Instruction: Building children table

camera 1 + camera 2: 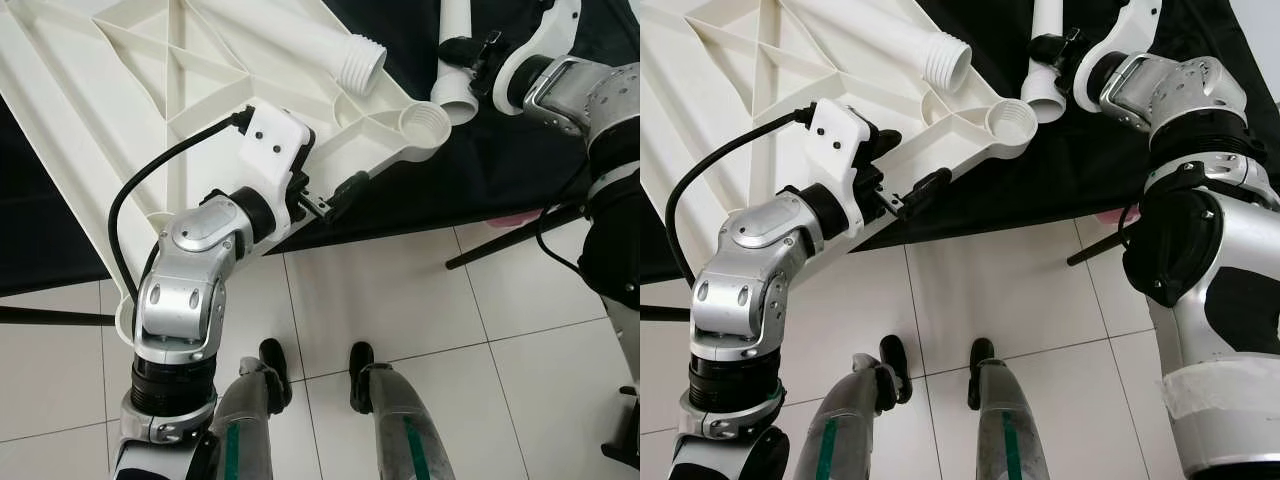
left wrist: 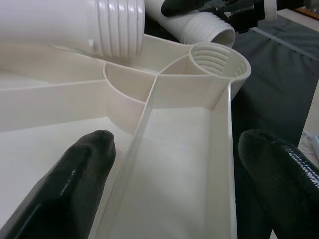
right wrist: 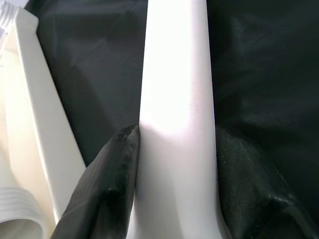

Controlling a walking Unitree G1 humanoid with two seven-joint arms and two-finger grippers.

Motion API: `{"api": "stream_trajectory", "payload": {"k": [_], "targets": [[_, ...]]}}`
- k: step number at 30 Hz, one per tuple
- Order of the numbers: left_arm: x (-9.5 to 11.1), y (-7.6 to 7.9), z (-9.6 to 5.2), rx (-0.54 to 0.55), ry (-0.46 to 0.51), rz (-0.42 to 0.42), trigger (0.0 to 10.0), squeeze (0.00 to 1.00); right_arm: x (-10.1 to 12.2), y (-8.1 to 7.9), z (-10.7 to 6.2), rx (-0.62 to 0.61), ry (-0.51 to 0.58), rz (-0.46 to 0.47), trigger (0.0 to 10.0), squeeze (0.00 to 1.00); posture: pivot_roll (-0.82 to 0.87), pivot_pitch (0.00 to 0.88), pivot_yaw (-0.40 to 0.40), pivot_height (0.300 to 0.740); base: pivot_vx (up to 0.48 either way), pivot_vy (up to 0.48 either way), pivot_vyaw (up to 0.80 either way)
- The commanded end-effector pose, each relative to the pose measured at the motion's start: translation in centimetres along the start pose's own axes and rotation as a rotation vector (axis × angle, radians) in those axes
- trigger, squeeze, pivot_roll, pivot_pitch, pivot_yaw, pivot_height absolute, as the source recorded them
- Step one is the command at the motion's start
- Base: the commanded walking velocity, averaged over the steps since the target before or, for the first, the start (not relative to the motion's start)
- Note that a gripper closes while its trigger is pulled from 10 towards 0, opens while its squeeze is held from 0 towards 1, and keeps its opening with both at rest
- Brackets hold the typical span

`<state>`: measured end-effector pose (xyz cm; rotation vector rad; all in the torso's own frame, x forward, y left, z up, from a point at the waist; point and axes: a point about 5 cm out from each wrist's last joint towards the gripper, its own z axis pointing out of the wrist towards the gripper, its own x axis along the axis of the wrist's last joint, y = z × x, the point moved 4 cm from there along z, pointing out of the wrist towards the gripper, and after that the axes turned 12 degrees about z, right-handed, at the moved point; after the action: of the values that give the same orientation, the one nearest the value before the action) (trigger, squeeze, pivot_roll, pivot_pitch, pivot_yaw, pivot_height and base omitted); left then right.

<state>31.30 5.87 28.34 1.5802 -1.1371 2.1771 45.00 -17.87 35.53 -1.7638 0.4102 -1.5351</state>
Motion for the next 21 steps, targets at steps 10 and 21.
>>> {"api": "stream_trajectory", "payload": {"k": [10,21], "targets": [[-0.3,-0.9,0.2,0.106,-0.010,-0.029,10.0,0.00,3.5,-3.2,-1.2,0.172,0.112,-0.053,10.0,0.00,-0.07,0.379,0.001,0.740,0.000,0.000,0.00],[-0.4,-1.3,0.3,0.122,0.000,-0.073,10.0,0.00,3.9,-4.3,-1.4,0.254,0.236,-0.287,10.0,0.00,-0.07,0.372,-0.002,0.740,0.000,0.000,0.00]]}}
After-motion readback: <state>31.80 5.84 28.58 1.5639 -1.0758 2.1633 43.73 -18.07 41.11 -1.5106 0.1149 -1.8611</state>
